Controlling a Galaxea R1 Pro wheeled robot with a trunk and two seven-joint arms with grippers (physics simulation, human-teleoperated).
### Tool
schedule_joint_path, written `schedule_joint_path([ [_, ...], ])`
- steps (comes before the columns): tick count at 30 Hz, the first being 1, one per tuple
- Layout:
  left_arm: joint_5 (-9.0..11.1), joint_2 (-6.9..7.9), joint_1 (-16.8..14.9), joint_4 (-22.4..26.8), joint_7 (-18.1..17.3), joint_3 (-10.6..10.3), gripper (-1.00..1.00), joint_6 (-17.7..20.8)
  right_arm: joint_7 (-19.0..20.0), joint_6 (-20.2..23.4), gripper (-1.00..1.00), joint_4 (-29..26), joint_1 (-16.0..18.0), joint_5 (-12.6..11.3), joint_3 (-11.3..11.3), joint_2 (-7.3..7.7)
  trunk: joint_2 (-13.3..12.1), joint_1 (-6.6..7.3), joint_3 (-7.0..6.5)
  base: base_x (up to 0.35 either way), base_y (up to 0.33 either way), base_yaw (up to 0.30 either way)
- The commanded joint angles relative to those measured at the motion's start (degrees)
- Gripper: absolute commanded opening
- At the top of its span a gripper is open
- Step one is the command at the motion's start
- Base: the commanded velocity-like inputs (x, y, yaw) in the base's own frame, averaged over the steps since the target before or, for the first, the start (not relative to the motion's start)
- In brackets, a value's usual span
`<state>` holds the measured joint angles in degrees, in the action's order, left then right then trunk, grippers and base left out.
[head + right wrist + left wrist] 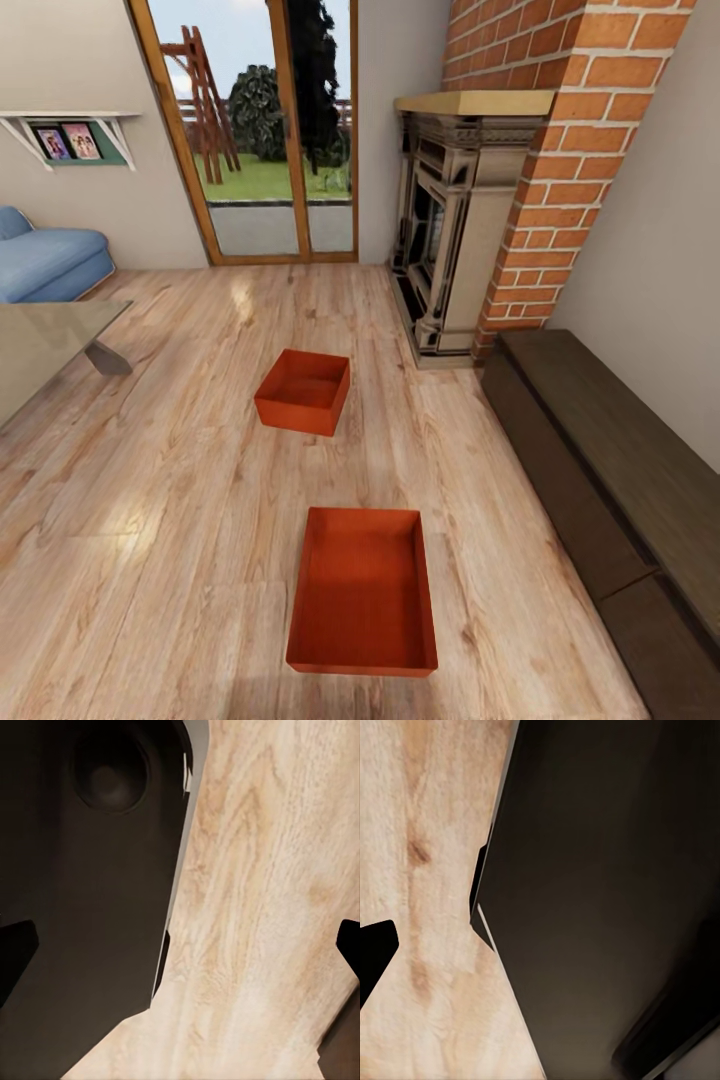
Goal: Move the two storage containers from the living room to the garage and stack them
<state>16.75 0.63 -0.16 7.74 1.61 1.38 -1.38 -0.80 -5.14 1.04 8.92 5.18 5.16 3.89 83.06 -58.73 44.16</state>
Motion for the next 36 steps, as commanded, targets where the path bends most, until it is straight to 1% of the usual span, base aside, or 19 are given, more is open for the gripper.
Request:
schedule_joint_path([
  [1,0.2,-0.01,0.0,0.0,0.1,0.1,1.00,-0.1,-0.1,-0.3,1.00,0.1,0.0,0.4,0.4,0.06,0.0,0.00,0.04,0.000,0.000,-0.006],
  [10,0.2,-0.01,0.0,0.0,0.1,0.1,1.00,-0.1,-0.1,-0.5,1.00,0.0,0.0,0.8,0.7,-0.28,0.0,0.00,0.05,0.000,0.000,-0.001],
  [13,0.2,-0.01,0.0,0.0,0.1,0.1,1.00,-0.1,-0.1,-1.5,1.00,-0.1,0.0,0.5,0.4,-0.29,0.0,0.00,0.05,0.000,0.000,0.000],
  [15,0.2,-0.01,0.0,0.0,0.1,0.1,1.00,-0.1,-0.1,-3.1,1.00,-0.2,0.0,0.0,0.0,-0.29,0.0,0.00,0.05,0.000,0.000,0.000],
  [19,0.2,-0.01,0.0,0.0,0.1,0.1,1.00,-0.1,-0.2,-4.0,1.00,-0.2,0.0,-0.2,-0.2,-0.26,0.0,0.00,0.05,0.000,0.000,0.000],
  [24,0.2,-0.01,0.0,0.0,0.1,0.1,1.00,-0.1,-0.1,-3.6,1.00,-0.2,0.0,-0.3,-0.2,-0.27,0.0,0.00,0.05,0.000,0.000,0.000],
  [27,0.2,-0.01,0.0,0.0,0.1,0.1,1.00,-0.1,0.4,-3.5,1.00,-0.2,0.0,0.2,0.3,-0.14,0.0,0.00,0.05,0.000,0.000,0.000],
  [36,0.2,-0.01,0.0,0.0,0.1,0.1,1.00,-0.1,0.2,-3.3,1.00,-0.1,0.0,-0.4,-0.2,-0.29,0.0,0.00,0.05,0.000,0.000,0.000],
])
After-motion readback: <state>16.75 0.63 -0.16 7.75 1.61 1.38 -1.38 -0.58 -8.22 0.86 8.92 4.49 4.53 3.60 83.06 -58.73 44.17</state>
